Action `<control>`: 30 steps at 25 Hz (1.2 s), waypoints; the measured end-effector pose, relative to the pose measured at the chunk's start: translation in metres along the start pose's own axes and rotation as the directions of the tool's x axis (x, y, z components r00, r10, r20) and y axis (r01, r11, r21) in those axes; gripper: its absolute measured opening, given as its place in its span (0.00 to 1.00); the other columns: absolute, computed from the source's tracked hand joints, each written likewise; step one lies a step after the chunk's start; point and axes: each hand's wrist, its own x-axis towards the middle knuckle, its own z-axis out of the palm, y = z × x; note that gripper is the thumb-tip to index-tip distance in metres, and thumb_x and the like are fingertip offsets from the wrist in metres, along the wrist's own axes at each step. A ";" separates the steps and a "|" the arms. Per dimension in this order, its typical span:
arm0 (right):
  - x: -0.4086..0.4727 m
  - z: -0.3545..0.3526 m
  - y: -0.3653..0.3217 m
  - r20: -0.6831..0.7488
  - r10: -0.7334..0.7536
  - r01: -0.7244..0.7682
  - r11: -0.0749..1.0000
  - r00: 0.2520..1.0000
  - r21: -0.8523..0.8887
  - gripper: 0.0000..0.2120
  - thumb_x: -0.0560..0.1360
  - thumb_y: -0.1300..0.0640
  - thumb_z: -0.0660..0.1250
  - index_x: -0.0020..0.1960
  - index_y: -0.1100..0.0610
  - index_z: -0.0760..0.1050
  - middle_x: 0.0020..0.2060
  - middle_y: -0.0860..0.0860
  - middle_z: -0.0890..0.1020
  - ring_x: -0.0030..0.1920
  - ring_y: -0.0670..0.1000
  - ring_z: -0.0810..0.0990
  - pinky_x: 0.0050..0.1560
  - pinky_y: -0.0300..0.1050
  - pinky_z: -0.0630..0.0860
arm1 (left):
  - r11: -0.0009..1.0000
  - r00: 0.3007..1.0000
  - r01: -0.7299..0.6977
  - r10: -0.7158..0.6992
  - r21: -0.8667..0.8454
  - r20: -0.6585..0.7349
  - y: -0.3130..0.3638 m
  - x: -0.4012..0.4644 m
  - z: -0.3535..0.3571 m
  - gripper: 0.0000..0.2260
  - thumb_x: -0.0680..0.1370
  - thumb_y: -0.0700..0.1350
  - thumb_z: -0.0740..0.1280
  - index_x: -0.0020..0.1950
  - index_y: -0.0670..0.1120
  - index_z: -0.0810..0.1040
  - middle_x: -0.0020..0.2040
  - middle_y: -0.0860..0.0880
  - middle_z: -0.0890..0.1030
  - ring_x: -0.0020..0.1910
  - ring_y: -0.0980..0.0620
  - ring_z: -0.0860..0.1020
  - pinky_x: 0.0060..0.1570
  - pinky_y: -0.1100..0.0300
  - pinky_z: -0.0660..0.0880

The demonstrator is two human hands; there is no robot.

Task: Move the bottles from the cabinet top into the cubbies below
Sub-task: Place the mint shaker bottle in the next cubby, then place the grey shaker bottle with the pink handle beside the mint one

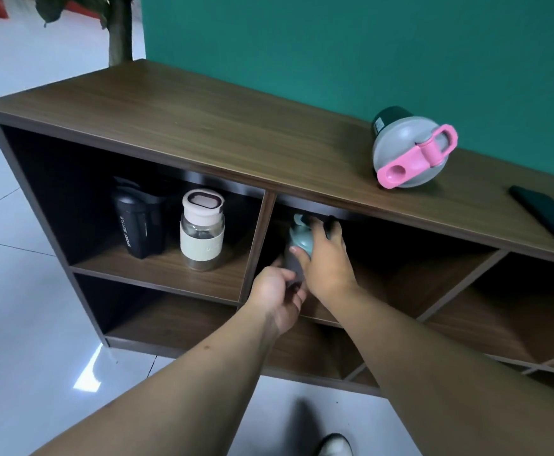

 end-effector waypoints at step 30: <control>0.014 -0.214 -0.022 -0.082 -0.219 0.125 0.783 0.972 -0.609 0.42 0.83 0.51 0.73 0.91 0.40 0.56 0.81 0.60 0.68 0.75 0.64 0.74 0.71 0.59 0.79 | 0.896 0.943 -0.213 0.084 0.391 0.321 0.053 -0.155 0.133 0.12 0.87 0.54 0.63 0.65 0.52 0.79 0.62 0.39 0.83 0.59 0.38 0.85 0.55 0.39 0.86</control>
